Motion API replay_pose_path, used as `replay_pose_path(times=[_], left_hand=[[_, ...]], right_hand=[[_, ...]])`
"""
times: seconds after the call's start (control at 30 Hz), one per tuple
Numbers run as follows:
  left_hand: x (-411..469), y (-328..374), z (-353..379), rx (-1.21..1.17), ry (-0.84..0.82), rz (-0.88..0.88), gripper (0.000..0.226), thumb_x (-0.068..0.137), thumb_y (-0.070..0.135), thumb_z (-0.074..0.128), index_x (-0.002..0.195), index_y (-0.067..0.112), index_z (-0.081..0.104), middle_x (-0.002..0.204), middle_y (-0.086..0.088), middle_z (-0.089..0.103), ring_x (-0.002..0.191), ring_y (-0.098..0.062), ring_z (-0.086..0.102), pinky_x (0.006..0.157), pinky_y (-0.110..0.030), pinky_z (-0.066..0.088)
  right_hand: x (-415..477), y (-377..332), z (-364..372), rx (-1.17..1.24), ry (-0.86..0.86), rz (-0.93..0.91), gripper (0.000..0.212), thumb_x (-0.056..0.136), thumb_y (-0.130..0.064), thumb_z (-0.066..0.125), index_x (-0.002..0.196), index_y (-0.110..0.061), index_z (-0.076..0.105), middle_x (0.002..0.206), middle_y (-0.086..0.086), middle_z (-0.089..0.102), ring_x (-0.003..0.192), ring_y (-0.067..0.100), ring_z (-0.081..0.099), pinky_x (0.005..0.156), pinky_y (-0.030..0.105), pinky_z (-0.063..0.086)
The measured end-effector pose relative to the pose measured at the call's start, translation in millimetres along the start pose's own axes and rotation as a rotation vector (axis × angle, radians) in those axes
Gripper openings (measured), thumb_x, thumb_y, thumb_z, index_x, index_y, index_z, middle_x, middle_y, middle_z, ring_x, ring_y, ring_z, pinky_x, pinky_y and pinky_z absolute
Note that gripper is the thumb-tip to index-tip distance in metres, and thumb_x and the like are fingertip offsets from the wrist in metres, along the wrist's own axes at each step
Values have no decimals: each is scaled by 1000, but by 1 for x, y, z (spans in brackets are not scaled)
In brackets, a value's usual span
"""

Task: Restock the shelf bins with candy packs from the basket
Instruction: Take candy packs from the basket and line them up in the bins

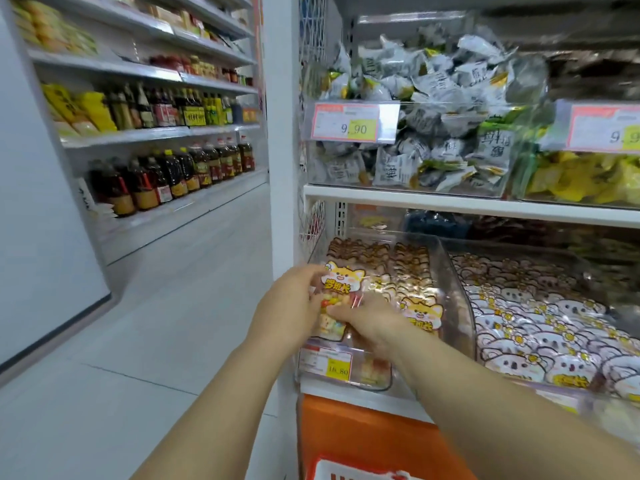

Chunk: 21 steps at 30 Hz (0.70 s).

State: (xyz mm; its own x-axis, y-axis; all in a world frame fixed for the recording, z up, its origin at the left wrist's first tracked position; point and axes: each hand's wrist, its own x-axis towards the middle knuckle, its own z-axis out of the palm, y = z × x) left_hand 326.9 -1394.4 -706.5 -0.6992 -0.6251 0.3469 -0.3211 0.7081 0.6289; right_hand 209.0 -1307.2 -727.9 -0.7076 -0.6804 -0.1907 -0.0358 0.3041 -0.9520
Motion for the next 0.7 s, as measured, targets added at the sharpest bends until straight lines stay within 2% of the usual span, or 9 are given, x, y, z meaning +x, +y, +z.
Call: replay_pose_path(times=[0.1, 0.2, 0.23, 0.3, 0.4, 0.47, 0.53, 0.6, 0.7], left_hand=[[4, -4, 5, 225, -85, 111, 46, 91, 12, 61, 132, 33, 59, 127, 6, 59, 114, -21, 60, 92, -38, 51], [9, -5, 7, 437, -166, 163, 51, 87, 15, 64, 134, 32, 55, 130, 4, 54, 116, -25, 60, 89, -41, 52], [11, -4, 6, 483, -179, 167, 47, 87, 16, 64, 132, 29, 55, 127, 2, 54, 113, -27, 60, 86, -41, 53], [13, -3, 6, 541, -189, 190, 30, 91, 18, 60, 120, 25, 58, 117, -1, 55, 108, -29, 61, 83, -40, 52], [14, -4, 6, 571, -216, 216, 20, 93, 15, 56, 111, 23, 60, 108, -3, 57, 100, -28, 62, 80, -38, 52], [16, -6, 11, 526, -256, 233, 30, 89, 9, 57, 114, 25, 61, 109, -3, 58, 100, -27, 62, 83, -38, 53], [20, -5, 18, 452, -291, 253, 43, 86, 5, 63, 121, 31, 62, 115, 0, 57, 102, -24, 62, 84, -36, 52], [27, 1, 26, 445, -324, 267, 60, 84, 9, 70, 136, 35, 53, 130, 2, 48, 108, -24, 60, 83, -35, 51], [40, 7, 35, 613, -404, 244, 95, 75, 34, 84, 152, 33, 27, 152, -1, 31, 134, -33, 40, 104, -45, 44]], right_hand=[[15, -6, 0, -616, -61, -125, 21, 83, -35, 76, 82, -20, 61, 83, 1, 63, 82, 21, 61, 68, 30, 47], [20, -8, 2, -877, -91, -117, 34, 77, -47, 79, 88, -19, 65, 88, 2, 67, 85, 22, 65, 72, 31, 50], [21, -9, 1, -883, -105, -115, 39, 76, -49, 79, 91, -16, 65, 88, 4, 69, 83, 22, 66, 70, 30, 50], [18, -10, -6, -707, -141, -89, 42, 77, -47, 80, 89, -12, 60, 78, 6, 70, 72, 22, 69, 61, 28, 50], [13, -12, -30, -589, -9, -171, 42, 77, -41, 80, 105, -15, 62, 86, 6, 74, 81, 21, 70, 70, 30, 51], [8, -7, -48, -665, 74, -235, 20, 81, -29, 77, 94, -18, 65, 84, 0, 71, 79, 16, 65, 74, 30, 53], [4, 2, -61, -790, 13, -203, 6, 82, -19, 71, 78, -17, 67, 82, -3, 69, 78, 14, 64, 71, 27, 53], [5, 13, -64, -936, -116, -137, 10, 83, -15, 62, 82, -11, 72, 88, 2, 73, 84, 18, 68, 75, 30, 55], [7, 23, -59, -914, -247, -145, 21, 89, -17, 57, 100, -10, 74, 103, 6, 73, 91, 20, 67, 73, 23, 50]])
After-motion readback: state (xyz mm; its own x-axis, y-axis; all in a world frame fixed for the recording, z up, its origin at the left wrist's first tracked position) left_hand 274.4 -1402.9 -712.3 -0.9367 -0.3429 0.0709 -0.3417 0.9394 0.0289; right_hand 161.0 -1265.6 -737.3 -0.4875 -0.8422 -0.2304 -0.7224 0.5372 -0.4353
